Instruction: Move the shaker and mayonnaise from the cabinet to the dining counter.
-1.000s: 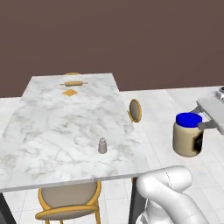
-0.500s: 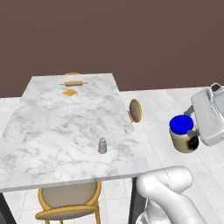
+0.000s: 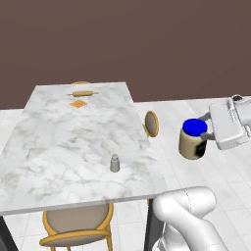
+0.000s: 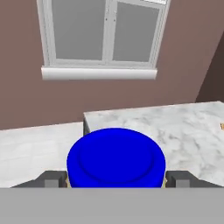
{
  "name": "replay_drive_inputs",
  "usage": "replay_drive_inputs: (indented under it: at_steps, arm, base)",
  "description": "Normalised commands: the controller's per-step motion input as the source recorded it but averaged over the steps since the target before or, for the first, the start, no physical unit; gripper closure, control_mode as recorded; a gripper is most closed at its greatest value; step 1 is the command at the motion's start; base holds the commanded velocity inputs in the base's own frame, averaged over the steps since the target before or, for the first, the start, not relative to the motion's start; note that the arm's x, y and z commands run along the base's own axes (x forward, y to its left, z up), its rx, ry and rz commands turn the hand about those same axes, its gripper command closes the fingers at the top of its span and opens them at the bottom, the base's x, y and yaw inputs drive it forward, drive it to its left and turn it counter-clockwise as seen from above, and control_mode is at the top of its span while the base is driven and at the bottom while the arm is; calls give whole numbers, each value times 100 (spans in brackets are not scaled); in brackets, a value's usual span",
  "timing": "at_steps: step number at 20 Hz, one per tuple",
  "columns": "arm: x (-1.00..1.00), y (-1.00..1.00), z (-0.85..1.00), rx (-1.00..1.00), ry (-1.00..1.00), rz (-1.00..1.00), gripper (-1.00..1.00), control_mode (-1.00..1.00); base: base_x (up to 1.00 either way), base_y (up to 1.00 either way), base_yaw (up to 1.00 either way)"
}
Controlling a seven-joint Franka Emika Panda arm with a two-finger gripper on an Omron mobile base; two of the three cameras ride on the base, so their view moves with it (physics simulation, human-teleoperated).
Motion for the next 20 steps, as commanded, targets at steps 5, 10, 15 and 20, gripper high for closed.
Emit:
replay_drive_inputs:
  at_steps: [5, 10, 15, 20]
  arm:
    - [55, -1, -9, 13, 0, 4, 100, -100]
    - [49, 4, -15, -2, 0, 1, 100, -100]
    - [45, 9, -23, -8, 0, 0, 100, -100]
    - [42, 12, -36, -6, 0, 1, 100, -100]
  base:
    - [0, 0, 0]
    - [0, 0, 0]
    - [0, 0, 0]
    - [0, 0, 0]
